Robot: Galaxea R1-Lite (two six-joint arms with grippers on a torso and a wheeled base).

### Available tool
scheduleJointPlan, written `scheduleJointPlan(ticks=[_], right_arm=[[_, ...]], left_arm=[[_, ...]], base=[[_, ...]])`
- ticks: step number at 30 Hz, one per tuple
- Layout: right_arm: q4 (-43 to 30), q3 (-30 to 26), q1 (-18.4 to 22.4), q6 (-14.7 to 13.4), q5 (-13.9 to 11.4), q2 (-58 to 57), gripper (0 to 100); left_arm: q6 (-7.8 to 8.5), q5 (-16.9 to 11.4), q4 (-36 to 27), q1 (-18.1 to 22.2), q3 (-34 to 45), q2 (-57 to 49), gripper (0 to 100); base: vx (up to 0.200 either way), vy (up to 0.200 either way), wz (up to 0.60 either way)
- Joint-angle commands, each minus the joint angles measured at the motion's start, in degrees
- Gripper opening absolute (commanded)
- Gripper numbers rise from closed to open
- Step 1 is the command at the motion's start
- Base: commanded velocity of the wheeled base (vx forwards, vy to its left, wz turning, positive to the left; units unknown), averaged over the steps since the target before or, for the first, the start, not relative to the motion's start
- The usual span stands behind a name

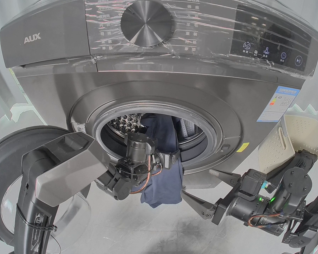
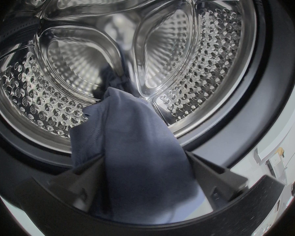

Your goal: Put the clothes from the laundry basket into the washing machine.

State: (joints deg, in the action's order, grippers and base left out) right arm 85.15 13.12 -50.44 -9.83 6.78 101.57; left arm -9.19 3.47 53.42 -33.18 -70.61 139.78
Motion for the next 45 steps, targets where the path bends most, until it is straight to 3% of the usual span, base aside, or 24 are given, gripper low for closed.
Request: scheduleJointPlan(ticks=[1,13,15,23,27,33,34,39,45], right_arm=[[0.01,0.07,0.0,0.07,-0.01,-0.23,100],[0.1,0.07,-0.36,-0.02,-0.01,-0.15,100],[0.1,0.07,-0.36,-0.11,-0.01,-0.06,100],[0.1,0.07,-0.36,-0.11,0.08,-0.06,100],[0.1,0.15,-0.36,-0.11,-0.01,0.03,100],[0.1,0.15,-0.36,-0.11,-0.01,0.29,100],[0.1,0.15,-0.36,-0.11,-0.01,0.29,100],[0.1,0.07,-0.36,-0.11,-0.01,0.29,100],[0.1,0.07,-0.36,-0.11,-0.01,0.29,100]], left_arm=[[-0.12,0.04,-0.6,0.14,-0.58,1.99,0],[-0.83,0.3,0.72,1.19,-6.12,-0.65,0],[-1.79,2.06,1.07,2.07,-10.6,-0.47,0],[-2.76,5.4,3.27,3.21,-24.58,5.07,0],[-5.05,9.01,2.74,3.74,-33.02,7.62,0],[-5.4,9.09,2.74,3.83,-31.78,7.44,0],[-5.49,9.09,2.74,3.83,-31.43,7.35,100],[-6.45,8.65,2.48,2.16,-21.77,3.13,100],[-6.1,3.82,-2.18,0.14,-7.7,-5.48,100]], base=[[0.0,0.0,0.0],[0.0,0.0,0.0],[0.0,0.0,0.0],[0.0,0.0,0.0],[0.0,0.0,0.0],[0.0,0.0,0.0],[0.0,0.0,0.0],[0.0,0.0,0.0],[0.0,0.0,0.0]])
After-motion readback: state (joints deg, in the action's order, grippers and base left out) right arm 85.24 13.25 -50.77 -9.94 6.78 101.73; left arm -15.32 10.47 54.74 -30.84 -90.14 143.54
